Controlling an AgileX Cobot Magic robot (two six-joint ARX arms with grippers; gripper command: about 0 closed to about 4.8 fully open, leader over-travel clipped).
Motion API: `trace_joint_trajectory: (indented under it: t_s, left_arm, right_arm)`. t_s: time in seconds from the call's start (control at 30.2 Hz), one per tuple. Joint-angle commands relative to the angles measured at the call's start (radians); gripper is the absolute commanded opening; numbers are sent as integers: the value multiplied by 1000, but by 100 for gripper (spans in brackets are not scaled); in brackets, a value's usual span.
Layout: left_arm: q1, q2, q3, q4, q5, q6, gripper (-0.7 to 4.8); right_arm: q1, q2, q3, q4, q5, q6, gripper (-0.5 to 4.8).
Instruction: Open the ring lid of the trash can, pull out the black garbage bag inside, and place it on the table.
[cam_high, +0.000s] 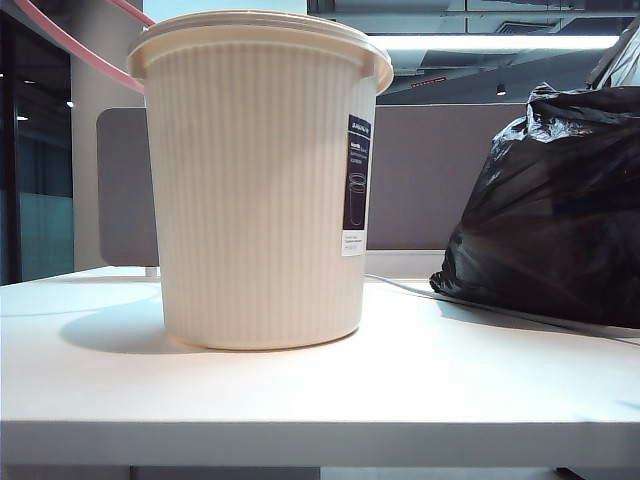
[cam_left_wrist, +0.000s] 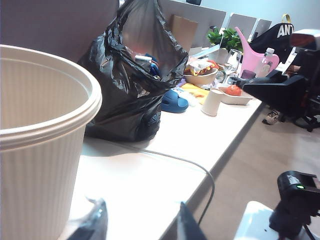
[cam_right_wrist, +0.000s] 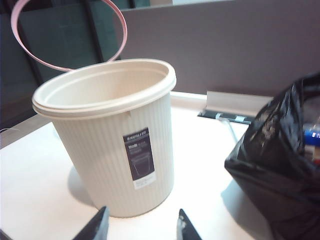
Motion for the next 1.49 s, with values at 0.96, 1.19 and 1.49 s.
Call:
trace_joint_trajectory:
  t_s: [0.96, 1.19, 1.49]
  left_arm:
    - [0, 0, -463, 472, -200, 37, 62]
    - [0, 0, -530, 539, -213, 51, 16]
    - [0, 0, -576, 566, -245, 74, 15]
  right_arm:
    - [1, 1, -438, 551, 137, 10, 7]
    - [1, 2, -512, 584, 136, 10, -1]
    - [1, 2, -594, 635, 134, 10, -1]
